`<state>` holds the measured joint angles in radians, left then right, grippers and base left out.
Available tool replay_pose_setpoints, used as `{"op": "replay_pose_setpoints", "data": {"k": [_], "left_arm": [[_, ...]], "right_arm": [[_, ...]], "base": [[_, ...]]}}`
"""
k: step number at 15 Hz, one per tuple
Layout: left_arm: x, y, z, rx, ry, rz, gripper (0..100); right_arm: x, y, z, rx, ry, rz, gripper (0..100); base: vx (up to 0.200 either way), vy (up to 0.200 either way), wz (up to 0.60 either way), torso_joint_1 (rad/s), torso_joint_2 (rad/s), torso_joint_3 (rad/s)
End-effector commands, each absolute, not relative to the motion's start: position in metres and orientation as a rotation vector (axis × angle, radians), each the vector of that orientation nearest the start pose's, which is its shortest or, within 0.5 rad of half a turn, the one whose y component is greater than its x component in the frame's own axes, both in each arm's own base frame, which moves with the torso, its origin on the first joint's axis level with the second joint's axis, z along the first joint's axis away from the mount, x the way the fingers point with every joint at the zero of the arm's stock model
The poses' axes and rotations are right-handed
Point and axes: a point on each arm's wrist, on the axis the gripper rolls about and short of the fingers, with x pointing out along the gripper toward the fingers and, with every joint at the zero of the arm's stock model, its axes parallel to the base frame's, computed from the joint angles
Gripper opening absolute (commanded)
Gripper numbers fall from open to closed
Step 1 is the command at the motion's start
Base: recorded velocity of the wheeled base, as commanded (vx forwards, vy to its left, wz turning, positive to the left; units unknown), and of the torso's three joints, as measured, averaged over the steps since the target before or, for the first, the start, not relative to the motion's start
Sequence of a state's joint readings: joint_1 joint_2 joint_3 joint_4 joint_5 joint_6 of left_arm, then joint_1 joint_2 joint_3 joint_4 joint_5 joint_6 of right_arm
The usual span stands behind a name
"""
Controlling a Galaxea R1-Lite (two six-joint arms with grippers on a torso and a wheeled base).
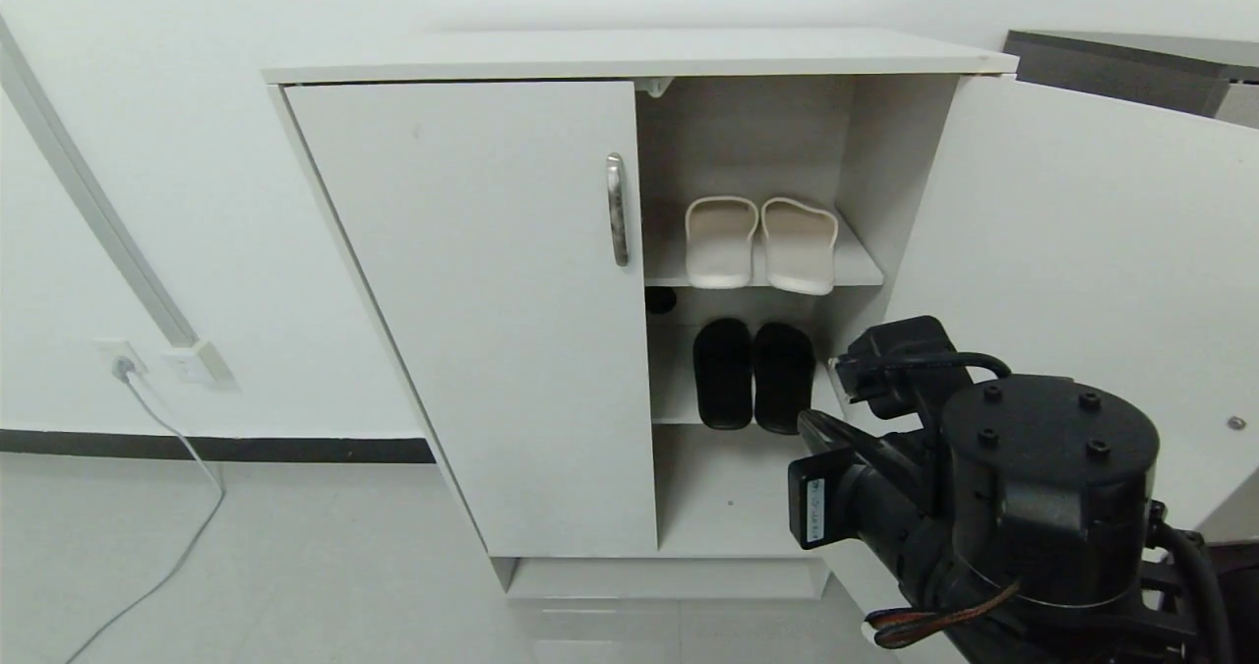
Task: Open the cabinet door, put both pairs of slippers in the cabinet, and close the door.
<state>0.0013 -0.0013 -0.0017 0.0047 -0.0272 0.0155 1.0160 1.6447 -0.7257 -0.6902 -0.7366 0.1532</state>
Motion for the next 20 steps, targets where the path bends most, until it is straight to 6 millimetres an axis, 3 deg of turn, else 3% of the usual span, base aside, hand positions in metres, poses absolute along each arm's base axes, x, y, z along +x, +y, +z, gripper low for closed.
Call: {"op": "replay_pose_setpoints", "data": {"k": [1,12,20], "left_arm": [[-0.0229,-0.0007,0.0754,0.015,0.003,-0.026,0],[-0.0229,-0.0007,0.0754,0.015,0.003,-0.026,0],[-0.0229,-0.0007,0.0754,0.015,0.003,-0.026,0]], "right_arm": [[0.1628,0.2321,0.1829,-0.027,0.17,0.262,0],[0.1672,0.2309,0.1782,-0.04,0.181,0.246,0],[0.1706,0.2282,0.1736,-0.054,0.194,0.231,0]], "base": [[-0.2,0.0,0.0,0.002,0.01,0.002],[-0.2,0.0,0.0,0.002,0.0,0.002],[0.0,0.0,0.0,0.0,0.0,0.0]]}}
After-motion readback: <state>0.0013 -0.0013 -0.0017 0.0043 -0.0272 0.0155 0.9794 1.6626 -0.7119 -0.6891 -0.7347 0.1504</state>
